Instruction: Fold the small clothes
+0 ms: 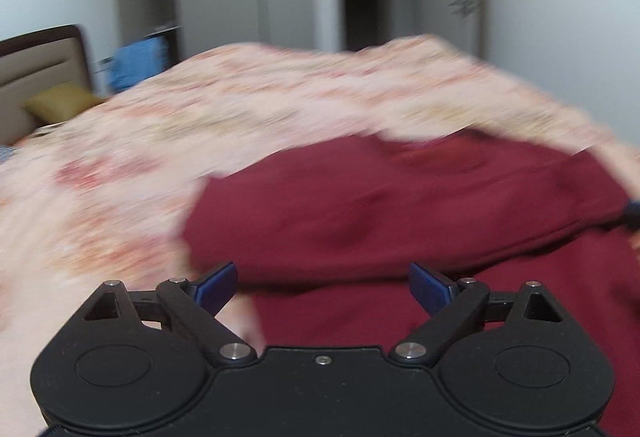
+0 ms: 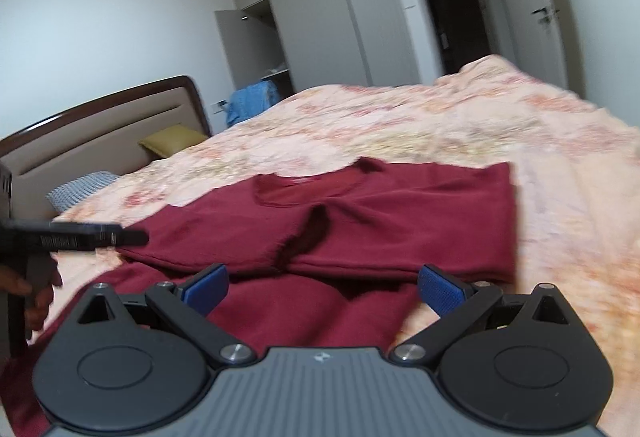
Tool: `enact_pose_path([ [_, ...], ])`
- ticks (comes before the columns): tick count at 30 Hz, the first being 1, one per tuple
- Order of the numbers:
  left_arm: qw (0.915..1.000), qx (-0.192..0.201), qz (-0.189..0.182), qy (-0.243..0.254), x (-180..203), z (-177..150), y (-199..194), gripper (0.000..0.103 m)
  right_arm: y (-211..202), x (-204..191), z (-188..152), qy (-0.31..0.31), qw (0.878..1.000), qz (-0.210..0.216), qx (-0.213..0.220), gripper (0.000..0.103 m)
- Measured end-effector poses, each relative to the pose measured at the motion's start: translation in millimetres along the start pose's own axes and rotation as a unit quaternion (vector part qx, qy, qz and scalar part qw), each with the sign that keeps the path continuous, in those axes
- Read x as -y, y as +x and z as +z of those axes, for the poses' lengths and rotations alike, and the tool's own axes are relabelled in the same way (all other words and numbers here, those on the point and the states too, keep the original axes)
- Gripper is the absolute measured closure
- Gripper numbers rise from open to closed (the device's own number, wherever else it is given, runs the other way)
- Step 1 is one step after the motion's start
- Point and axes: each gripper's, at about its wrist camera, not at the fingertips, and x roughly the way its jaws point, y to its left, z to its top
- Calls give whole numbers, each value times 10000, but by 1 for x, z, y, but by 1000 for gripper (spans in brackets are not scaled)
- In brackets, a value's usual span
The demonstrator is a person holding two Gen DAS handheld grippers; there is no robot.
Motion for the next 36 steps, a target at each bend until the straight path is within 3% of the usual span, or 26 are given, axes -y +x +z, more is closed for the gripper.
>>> enact_pose_path([
  [3,9989,-121,454,79,-27,-10,6,10,23,-13,11,-86,9999,-4,-71,3],
  [6,9979,-115,627,109,-44,-12,17,10,43,-23,21,-144,9998,20,-104,11],
  [9,9968,-108,735,286,-48,-9,32,10,65,-27,24,-115,9993,-185,-311,25],
  [12,9953,70,828,496,-43,-3,41,16,82,-23,21,142,9974,-420,-570,55],
  [14,9929,253,949,665,-36,1,44,22,85,-23,22,106,9975,-481,-500,82],
  [15,9915,334,1029,719,-35,3,45,22,83,-24,25,28,9980,-486,-415,85],
  [18,9873,486,1296,782,-33,8,47,26,77,-28,35,-241,9986,-476,-72,88],
  [20,9849,463,1484,765,-34,9,50,36,72,-31,39,-433,9972,-592,112,89],
  [22,9864,365,1456,662,-39,10,53,40,69,-29,42,-469,9964,-674,215,89],
  [28,9864,611,1319,772,-36,10,46,41,73,-18,33,-303,9979,-557,-104,89],
  [29,9856,607,1340,828,-34,10,47,45,73,-18,31,-310,9979,-550,-140,89],
  [32,9894,438,1148,772,-35,14,52,85,75,-19,27,-313,9978,-558,-180,89],
  [36,9941,321,1000,253,-46,15,55,89,74,-19,28,-331,9979,-534,-174,89],
])
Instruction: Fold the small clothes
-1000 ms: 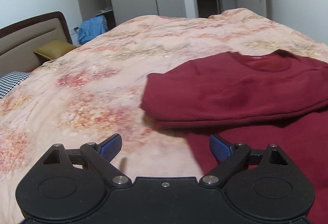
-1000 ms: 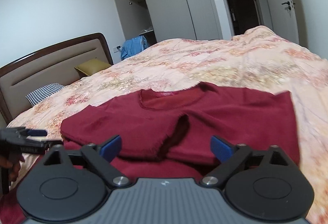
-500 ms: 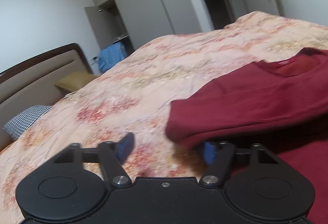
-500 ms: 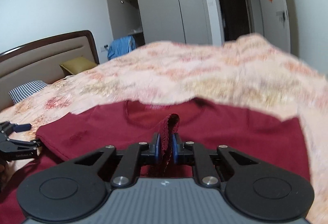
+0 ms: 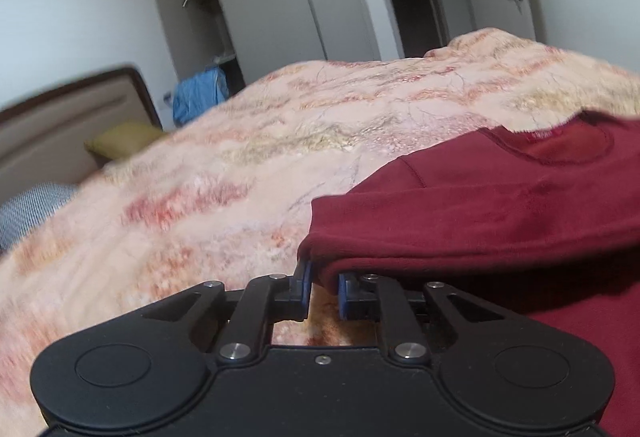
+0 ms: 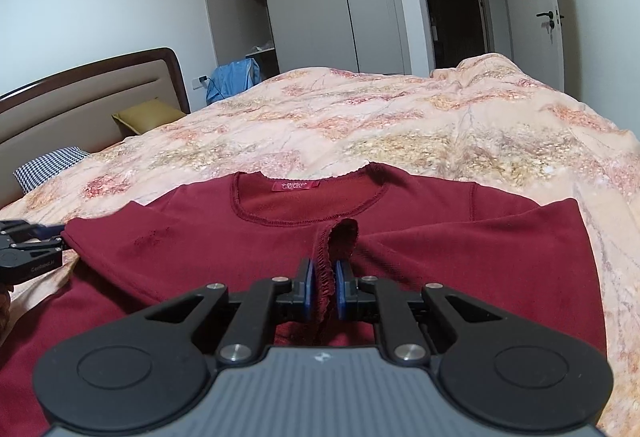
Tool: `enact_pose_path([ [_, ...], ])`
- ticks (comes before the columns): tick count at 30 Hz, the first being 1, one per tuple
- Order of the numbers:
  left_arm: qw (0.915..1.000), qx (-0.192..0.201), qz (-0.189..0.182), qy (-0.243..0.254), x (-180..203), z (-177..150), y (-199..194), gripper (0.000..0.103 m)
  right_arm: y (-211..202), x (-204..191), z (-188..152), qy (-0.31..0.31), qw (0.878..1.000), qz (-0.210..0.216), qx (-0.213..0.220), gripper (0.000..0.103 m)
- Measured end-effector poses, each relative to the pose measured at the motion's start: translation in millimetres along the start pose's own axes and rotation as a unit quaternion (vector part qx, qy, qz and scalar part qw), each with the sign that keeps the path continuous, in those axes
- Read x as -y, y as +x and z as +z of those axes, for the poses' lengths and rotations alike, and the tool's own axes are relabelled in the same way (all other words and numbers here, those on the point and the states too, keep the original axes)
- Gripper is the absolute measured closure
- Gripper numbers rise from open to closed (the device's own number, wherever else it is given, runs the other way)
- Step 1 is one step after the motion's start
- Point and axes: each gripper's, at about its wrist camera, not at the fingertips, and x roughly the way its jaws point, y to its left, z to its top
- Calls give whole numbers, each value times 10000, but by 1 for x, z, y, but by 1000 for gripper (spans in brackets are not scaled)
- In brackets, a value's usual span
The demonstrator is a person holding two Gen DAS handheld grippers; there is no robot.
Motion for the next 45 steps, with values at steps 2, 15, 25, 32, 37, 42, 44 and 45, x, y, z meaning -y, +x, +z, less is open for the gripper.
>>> enact_pose_path([
  [2,9989,-179,-82,-422,-10,-3,4,89,-2,-2,-1,-91,9999,-46,26,89],
  [15,9903,-751,-408,-1096,-34,-13,-24,15,-28,2,-17,-125,9997,-66,-174,43],
  [25,9823,-1064,-552,-1436,-49,-55,-116,1,-131,15,-57,-266,9993,153,-235,0],
  [32,9703,-1013,-1194,-1844,-51,-95,-171,1,-182,6,-92,8,9986,307,-427,0],
  [37,9679,-1136,-1411,-1745,-45,-121,-193,1,-206,-1,-122,415,9944,703,-664,1],
  [42,9654,-1164,-1606,-1696,-38,-134,-206,1,-227,-12,-145,482,9935,673,-777,8],
  [44,9617,-1207,-1714,-1767,-36,-138,-208,5,-231,-15,-150,507,9936,627,-789,21],
  [45,9596,-1219,-1761,-1827,-35,-140,-210,9,-232,-16,-152,549,9932,618,-818,25],
])
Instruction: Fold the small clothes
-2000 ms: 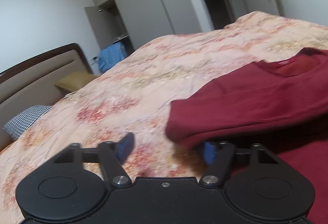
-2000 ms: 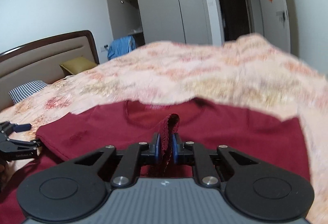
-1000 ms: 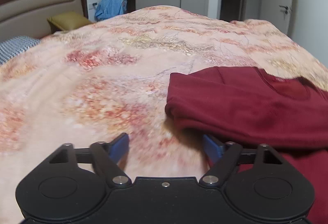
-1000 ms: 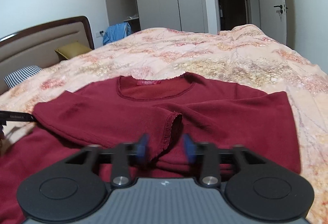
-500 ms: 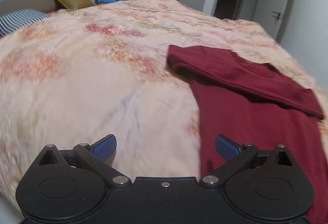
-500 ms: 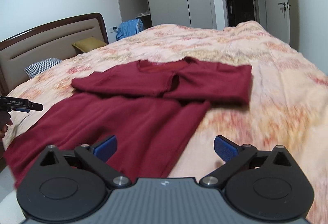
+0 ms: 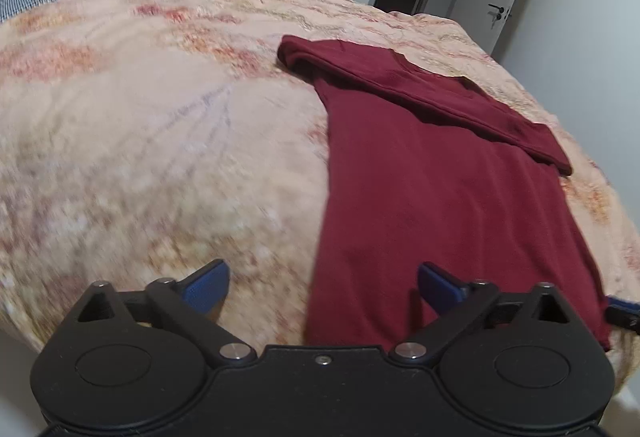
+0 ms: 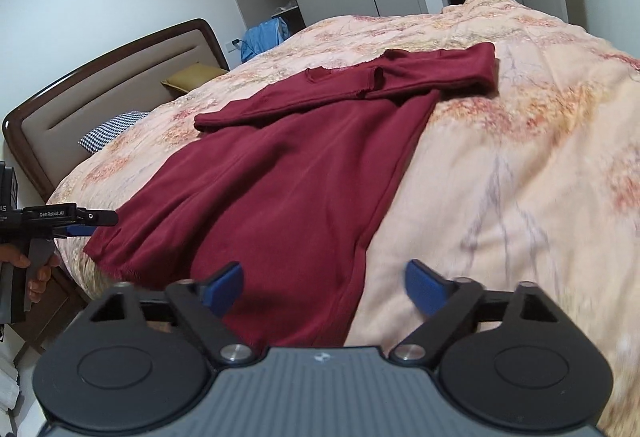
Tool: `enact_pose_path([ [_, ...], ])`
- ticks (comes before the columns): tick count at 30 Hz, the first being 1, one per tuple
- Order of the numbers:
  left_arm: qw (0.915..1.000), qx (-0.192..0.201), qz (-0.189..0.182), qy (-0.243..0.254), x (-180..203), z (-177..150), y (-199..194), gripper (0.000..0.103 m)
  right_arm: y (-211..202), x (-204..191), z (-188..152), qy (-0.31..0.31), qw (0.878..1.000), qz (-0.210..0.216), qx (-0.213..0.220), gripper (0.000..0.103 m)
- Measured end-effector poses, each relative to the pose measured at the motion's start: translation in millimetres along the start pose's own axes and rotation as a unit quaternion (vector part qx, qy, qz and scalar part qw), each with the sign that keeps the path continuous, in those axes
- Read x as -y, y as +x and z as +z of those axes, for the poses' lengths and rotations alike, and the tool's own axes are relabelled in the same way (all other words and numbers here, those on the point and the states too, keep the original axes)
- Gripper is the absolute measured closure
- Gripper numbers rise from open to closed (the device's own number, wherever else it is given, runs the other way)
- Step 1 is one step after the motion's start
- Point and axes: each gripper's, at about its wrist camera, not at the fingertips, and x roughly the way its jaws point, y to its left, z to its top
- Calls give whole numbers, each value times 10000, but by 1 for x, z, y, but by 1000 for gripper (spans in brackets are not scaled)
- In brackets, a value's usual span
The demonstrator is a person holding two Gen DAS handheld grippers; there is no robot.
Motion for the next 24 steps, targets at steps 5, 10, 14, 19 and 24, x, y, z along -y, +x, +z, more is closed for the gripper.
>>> enact_pose_path([
  [5,9999,-70,69,-122,1,-6,-5,37,5,-8,-10,179,9998,-2,-126,52],
  [10,9990,-69,-124,-414,8,-5,-13,91,6,-9,-13,305,9994,-113,-130,92],
  [14,9994,115,-46,-319,29,-1,-35,97,-18,-14,-5,-3,9996,-187,204,96],
  [19,9981,443,-201,-372,46,1,-81,98,-71,-9,19,-352,9963,-390,686,98],
  [24,9990,245,-270,-277,52,-19,-90,98,-112,-4,31,-769,9912,-694,822,98],
])
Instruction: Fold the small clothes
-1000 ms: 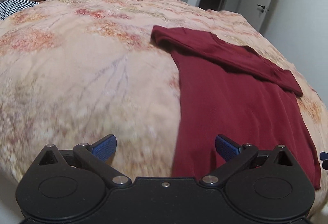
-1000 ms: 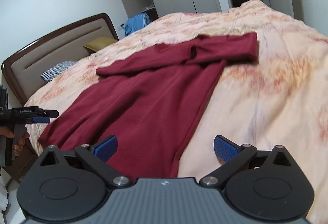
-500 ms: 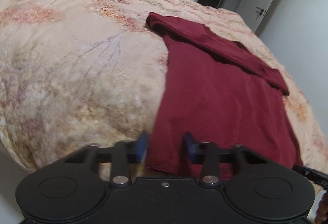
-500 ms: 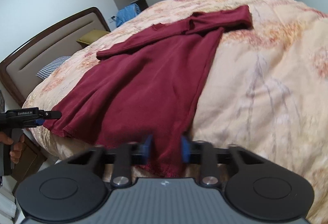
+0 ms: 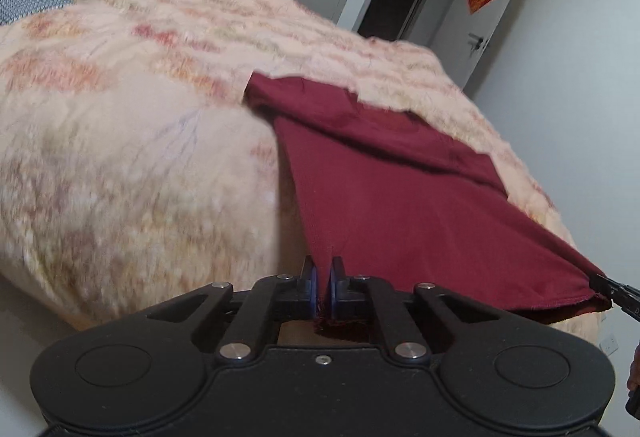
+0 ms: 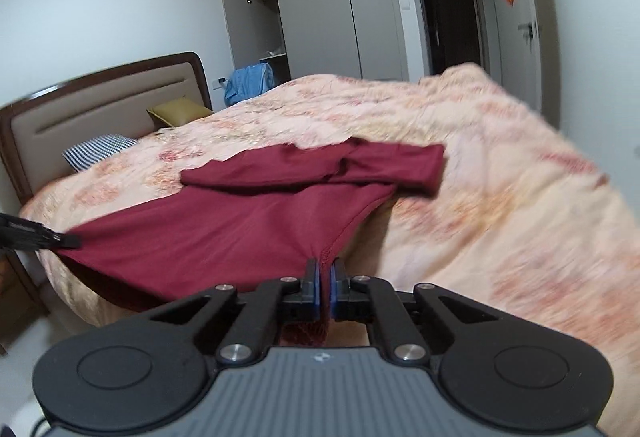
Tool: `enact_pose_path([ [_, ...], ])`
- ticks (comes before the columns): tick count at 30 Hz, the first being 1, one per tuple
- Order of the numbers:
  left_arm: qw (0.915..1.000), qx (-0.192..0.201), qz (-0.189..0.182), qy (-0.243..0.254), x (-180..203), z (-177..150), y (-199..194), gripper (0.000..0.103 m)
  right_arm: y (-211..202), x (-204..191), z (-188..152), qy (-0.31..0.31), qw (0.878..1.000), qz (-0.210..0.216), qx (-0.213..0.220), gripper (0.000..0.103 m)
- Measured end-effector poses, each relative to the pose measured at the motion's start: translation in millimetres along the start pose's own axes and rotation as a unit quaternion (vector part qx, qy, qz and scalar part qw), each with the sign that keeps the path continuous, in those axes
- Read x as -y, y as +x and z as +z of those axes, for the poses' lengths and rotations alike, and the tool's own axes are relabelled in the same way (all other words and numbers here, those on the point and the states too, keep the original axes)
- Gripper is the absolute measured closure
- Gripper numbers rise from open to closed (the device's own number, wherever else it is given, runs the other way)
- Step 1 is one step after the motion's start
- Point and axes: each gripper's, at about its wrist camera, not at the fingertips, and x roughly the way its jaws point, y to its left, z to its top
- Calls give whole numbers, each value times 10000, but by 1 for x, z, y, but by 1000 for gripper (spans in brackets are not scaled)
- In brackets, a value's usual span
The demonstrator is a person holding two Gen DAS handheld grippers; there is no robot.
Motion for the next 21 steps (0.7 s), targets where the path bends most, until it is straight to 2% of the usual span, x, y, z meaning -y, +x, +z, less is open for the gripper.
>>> enact_pose_path([
  [4,9994,-188,78,-283,-14,-26,17,97,7,2,-19,-100,9995,-58,-299,98],
  [8,9993,-152,247,-219,-17,-41,29,96,26,-3,-42,-294,9974,-170,-643,98],
  [10,9992,-154,276,-247,-17,-45,31,91,27,-4,-54,-385,9966,-224,-690,98],
  [13,9989,-199,357,-246,-18,-47,32,77,31,-8,-61,-504,9957,-219,-747,96],
  [15,9986,-189,411,-282,-20,-47,30,51,29,-10,-64,-608,9948,-215,-793,94],
  [16,9985,-151,444,-295,-21,-47,27,44,28,-11,-65,-668,9944,-202,-791,84],
  [17,9983,-109,506,-284,-21,-47,25,30,26,-12,-66,-727,9941,-202,-785,62],
  [18,9979,-51,601,-231,-20,-46,22,20,26,-13,-65,-786,9938,-191,-764,49],
  [19,9974,29,713,-138,-18,-45,19,17,24,-14,-65,-870,9936,-189,-697,32],
  [21,9956,161,909,134,-11,-43,14,6,22,-21,-64,-1199,9911,-146,-557,28],
])
